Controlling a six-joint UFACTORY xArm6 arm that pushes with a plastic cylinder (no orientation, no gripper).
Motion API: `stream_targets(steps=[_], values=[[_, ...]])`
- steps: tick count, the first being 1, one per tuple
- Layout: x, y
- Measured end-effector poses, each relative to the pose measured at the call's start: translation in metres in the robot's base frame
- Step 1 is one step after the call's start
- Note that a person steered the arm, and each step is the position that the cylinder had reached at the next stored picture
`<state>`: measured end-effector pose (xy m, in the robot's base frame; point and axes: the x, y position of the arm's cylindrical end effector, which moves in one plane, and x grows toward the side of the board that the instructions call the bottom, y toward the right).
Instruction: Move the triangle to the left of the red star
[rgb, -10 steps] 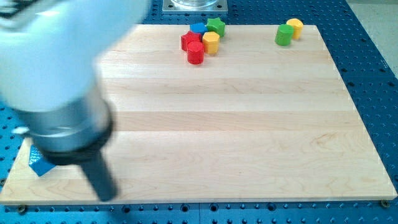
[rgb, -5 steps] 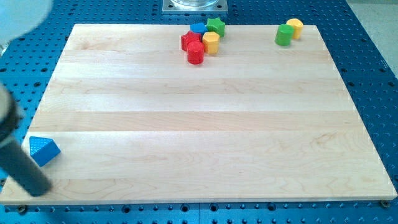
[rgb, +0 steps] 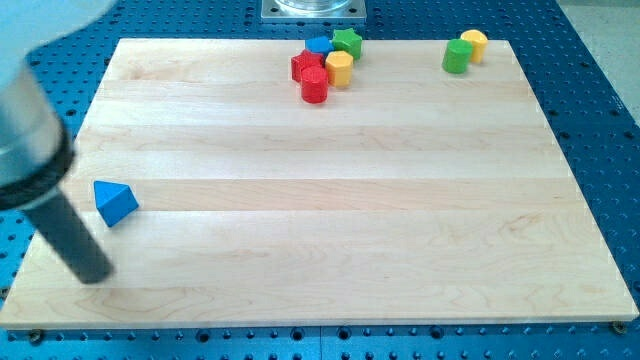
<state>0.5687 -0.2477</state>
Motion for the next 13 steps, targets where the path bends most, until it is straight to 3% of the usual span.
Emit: stream_targets(steps=[1, 2, 3, 4, 5, 7, 9, 11, 13], values=[[-0.058, 0.019], [-0.117, 0.089], [-0.162, 0.113], [-0.103, 0.097], [-0.1, 0.051], [-0.185, 0.127], [-0.191, 0.056], [-0.247, 0.175], [-0.247, 0.082]])
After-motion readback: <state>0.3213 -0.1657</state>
